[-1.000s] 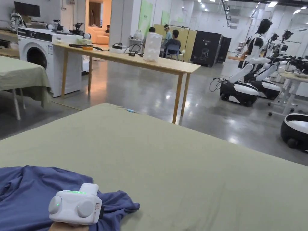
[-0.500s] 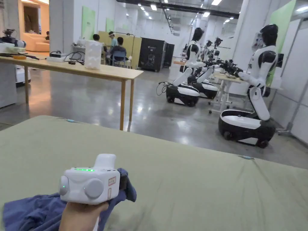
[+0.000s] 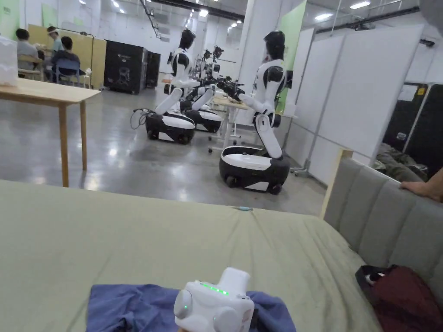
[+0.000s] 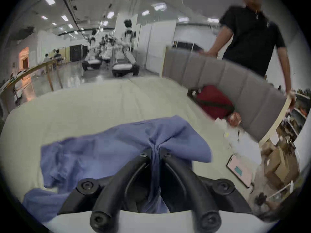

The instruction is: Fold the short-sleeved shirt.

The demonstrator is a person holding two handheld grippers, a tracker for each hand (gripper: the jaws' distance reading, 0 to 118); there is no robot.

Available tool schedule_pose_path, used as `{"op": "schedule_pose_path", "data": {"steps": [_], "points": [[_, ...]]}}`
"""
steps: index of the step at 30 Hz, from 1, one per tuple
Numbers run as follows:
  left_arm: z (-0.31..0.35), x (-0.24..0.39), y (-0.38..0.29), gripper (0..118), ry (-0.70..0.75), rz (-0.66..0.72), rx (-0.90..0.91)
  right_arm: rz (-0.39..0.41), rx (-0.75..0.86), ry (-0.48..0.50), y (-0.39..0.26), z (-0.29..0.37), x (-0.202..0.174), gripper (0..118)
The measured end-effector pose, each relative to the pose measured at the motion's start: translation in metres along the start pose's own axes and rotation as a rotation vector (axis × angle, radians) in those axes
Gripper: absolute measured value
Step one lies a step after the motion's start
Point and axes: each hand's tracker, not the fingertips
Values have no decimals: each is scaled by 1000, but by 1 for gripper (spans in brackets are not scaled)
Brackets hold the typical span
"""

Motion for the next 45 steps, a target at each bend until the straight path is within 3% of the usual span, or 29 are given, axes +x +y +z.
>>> {"op": "schedule_pose_path", "data": {"steps": [3,6,7,9,10,17,20,21,22,23,27,32,36,40,41,42,43,44,45], "points": [[-34,7,-26,7,9,35,-69,-23,-7,-34,-8,1,25,0],[-35,6,-36,10,34,70,-26,-35,-6,-50,-10,5,40,0],[-30,6,-35,28,26,82,-10,-36,-5,-54,-11,6,42,0],[-14,4,-31,112,-2,85,-11,-38,-3,-54,-11,6,45,0],[11,4,-26,115,-60,59,92,-37,1,-54,-10,8,44,0],[187,-36,-61,114,138,-1,342,-10,70,-24,10,27,14,0],[246,-71,-88,106,254,10,306,-30,87,6,15,31,-2,0],[263,-86,-98,89,282,25,299,-42,91,14,15,31,-8,0],[275,-98,-105,38,301,39,294,-55,94,21,16,32,-14,0],[285,-113,-112,1,327,68,280,-72,95,31,17,32,-19,0],[321,-175,-140,0,391,206,233,-93,85,59,24,32,-46,0],[347,-223,-154,0,418,246,212,-57,60,95,19,18,-71,0],[333,-308,-159,0,523,404,78,-40,36,107,17,7,-80,0],[298,-361,-165,0,566,378,-68,-16,9,105,16,-5,-83,0],[285,-367,-168,5,564,372,-96,-14,1,102,16,-9,-82,0],[271,-371,-172,24,580,363,-133,-16,-6,96,16,-13,-80,0],[259,-375,-176,85,598,349,-169,-23,-13,91,16,-16,-77,0],[245,-380,-182,118,616,338,-211,-31,-19,87,15,-19,-72,0],[236,-376,-195,114,633,330,-163,-34,-24,81,15,-21,-67,0]]}}
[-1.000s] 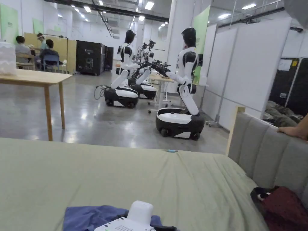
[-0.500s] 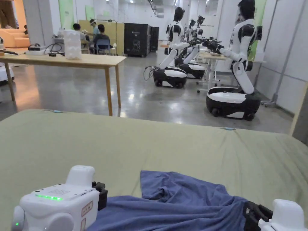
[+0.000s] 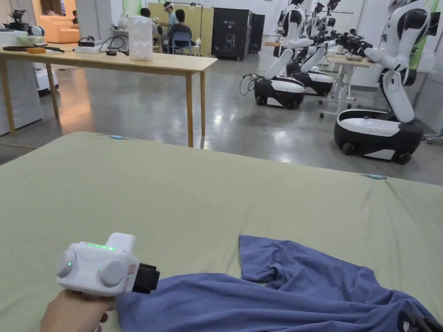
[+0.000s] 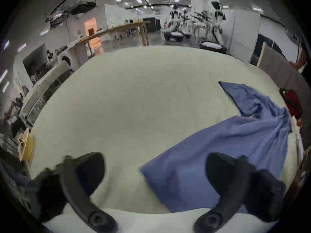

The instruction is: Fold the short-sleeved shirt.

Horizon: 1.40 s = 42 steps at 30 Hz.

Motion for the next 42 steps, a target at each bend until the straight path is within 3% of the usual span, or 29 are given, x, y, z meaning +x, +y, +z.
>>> {"op": "schedule_pose_path", "data": {"steps": [5,8,9,10,11,13,15,17,18,19,21,25,26,27,28,29,32,34,42], "points": [[-33,-1,-1,106,54,-25,-95,1,-29,-72,-3,-8,39,0],[-10,19,-9,75,28,-9,-98,-4,-57,-149,-5,-13,77,0],[1,25,-10,52,20,8,-73,-9,-74,-187,-5,-17,91,0],[12,32,-9,9,9,-5,-32,-18,-95,-220,-6,-22,105,0],[21,41,-9,0,17,-41,-3,-33,-115,-241,-7,-25,120,0],[-5,36,-6,0,14,-49,-22,-45,-164,-246,-9,-38,144,0],[-9,32,2,0,-48,-32,-63,1,-221,-236,-14,-58,164,6],[12,43,6,0,-4,-56,20,40,-274,-206,-16,-80,176,86],[23,44,13,0,-12,-54,61,35,-268,-212,-19,-92,179,116],[30,44,19,0,-24,-45,75,40,-292,-204,-23,-104,183,118],[62,61,27,0,-8,-56,119,65,-296,-125,-29,-123,185,118],[67,62,39,0,-24,-44,112,110,-356,-106,-36,-154,179,117],[67,64,39,0,-26,-37,108,107,-374,-83,-38,-159,178,112],[66,66,38,0,-27,-30,105,98,-399,-54,-32,-155,172,97],[61,63,39,0,-34,-19,92,90,-421,-52,-33,-159,171,47],[56,62,39,0,-30,-1,72,57,-433,-48,-34,-162,171,9],[49,54,36,0,-49,34,54,-107,-442,-33,-31,-162,182,6],[57,47,37,0,-85,78,71,-100,-404,-46,-20,-149,181,5],[133,34,93,0,-39,17,279,-36,-108,4,99,-60,138,5]]}}
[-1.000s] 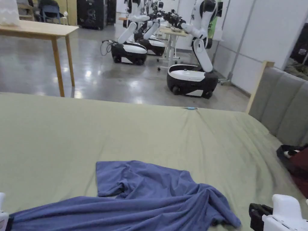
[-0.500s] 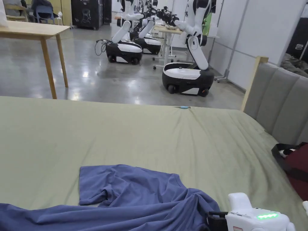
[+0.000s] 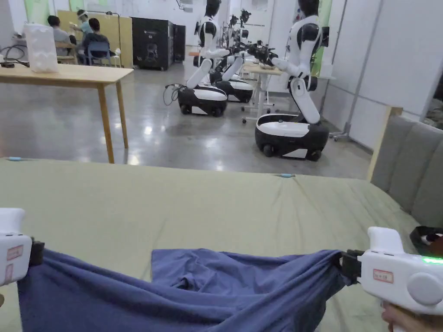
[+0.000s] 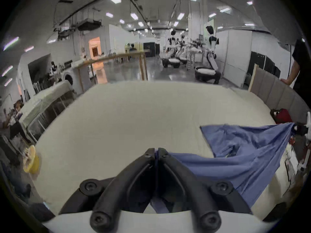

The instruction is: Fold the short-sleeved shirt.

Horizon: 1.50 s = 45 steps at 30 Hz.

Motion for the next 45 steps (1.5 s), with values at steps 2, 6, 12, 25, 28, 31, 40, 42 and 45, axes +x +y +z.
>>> {"op": "schedule_pose_path", "data": {"steps": [2,6,12,25,28,31,40,42,45], "points": [[13,2,23,0,19,-38,43,31,70,-3,37,20,-20,5],[40,2,73,0,2,-22,154,52,203,-8,104,59,-49,5],[64,-11,147,0,30,3,278,53,388,-61,192,99,-67,5],[31,-21,220,0,131,40,393,93,457,-188,253,71,-48,5],[3,-19,195,0,125,55,367,80,413,-185,223,41,-42,5],[-19,-16,159,0,120,89,340,71,387,-208,185,17,-35,5],[25,-21,61,0,-8,90,275,107,309,-185,78,56,-4,5],[38,-22,28,0,-27,37,221,149,254,-169,42,73,0,5],[47,-23,-38,0,-43,-10,121,196,137,-169,-25,71,11,5]]}}
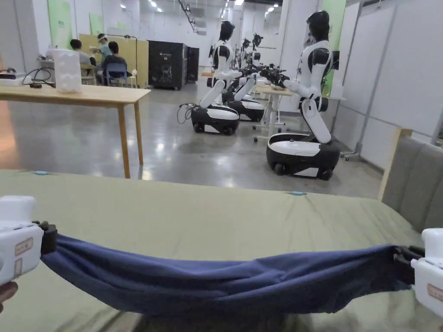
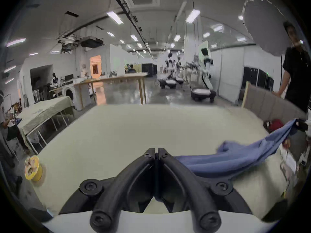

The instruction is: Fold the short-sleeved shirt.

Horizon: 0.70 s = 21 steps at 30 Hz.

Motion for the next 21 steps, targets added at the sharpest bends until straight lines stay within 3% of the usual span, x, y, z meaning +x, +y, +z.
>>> {"op": "schedule_pose_path", "data": {"steps": [5,9,10,11,12,13,14,15,16,18,19,20,21], "points": [[3,-16,-120,0,13,55,-239,52,-258,62,-132,-2,-12,5],[-3,-33,-167,1,20,163,-337,2,-354,33,-171,11,-18,5],[1,-32,-164,18,16,176,-333,-9,-341,39,-167,14,-15,13],[10,-26,-156,47,46,152,-297,-7,-322,36,-156,19,-15,36],[18,-20,-145,89,76,116,-254,7,-270,37,-128,40,-26,69],[26,-13,-130,118,62,78,-211,30,-212,29,-109,50,-34,100],[36,-2,-119,117,44,51,-155,31,-163,53,-91,59,-42,106],[49,12,-102,118,3,8,-2,6,-85,95,-71,70,-52,107],[54,26,-89,118,9,-11,-7,-30,-17,143,-81,46,-37,107],[61,48,-64,118,2,-55,60,-54,69,172,-50,52,-60,106],[66,59,-55,117,-3,-68,109,-63,109,167,-38,54,-72,99],[69,69,-48,113,3,-77,141,-88,129,161,-18,63,-90,76],[69,74,-46,100,8,-76,149,-116,140,184,-11,63,-98,35]]}}
